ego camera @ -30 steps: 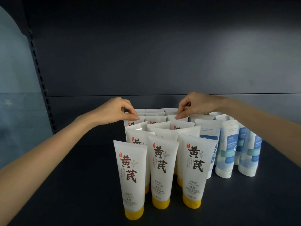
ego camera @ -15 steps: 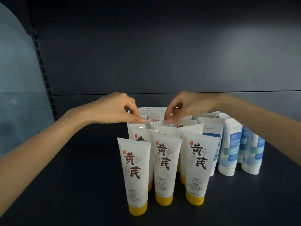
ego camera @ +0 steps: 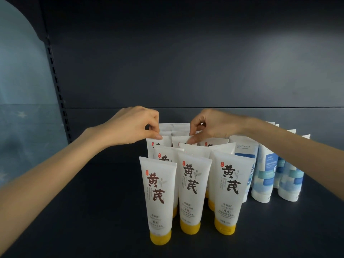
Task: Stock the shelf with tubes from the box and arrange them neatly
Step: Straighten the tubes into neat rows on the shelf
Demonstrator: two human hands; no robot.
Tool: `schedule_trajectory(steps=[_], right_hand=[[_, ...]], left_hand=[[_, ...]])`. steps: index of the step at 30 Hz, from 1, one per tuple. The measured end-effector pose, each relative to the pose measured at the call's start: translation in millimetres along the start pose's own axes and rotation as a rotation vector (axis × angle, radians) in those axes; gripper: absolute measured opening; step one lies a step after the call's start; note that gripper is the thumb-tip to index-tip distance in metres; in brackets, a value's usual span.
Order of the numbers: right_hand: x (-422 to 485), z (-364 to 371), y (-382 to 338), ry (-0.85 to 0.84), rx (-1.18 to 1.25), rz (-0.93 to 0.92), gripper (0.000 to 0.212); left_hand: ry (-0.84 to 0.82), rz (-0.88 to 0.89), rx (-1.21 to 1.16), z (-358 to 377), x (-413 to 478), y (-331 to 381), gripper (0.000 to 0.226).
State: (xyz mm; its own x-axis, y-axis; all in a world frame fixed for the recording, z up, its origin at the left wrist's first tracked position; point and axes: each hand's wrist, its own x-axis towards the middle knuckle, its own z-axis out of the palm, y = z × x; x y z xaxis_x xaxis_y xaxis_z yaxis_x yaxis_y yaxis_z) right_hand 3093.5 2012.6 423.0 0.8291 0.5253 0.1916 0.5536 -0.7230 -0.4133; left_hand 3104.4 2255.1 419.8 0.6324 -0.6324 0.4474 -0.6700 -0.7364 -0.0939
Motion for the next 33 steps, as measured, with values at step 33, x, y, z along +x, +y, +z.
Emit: schedule_trajectory(steps=[33], right_hand=[[-37, -40, 17, -0.151, -0.040, 0.164, 0.026]], left_hand=[[-0.064, -0.136, -0.564, 18, -7, -14, 0.026]])
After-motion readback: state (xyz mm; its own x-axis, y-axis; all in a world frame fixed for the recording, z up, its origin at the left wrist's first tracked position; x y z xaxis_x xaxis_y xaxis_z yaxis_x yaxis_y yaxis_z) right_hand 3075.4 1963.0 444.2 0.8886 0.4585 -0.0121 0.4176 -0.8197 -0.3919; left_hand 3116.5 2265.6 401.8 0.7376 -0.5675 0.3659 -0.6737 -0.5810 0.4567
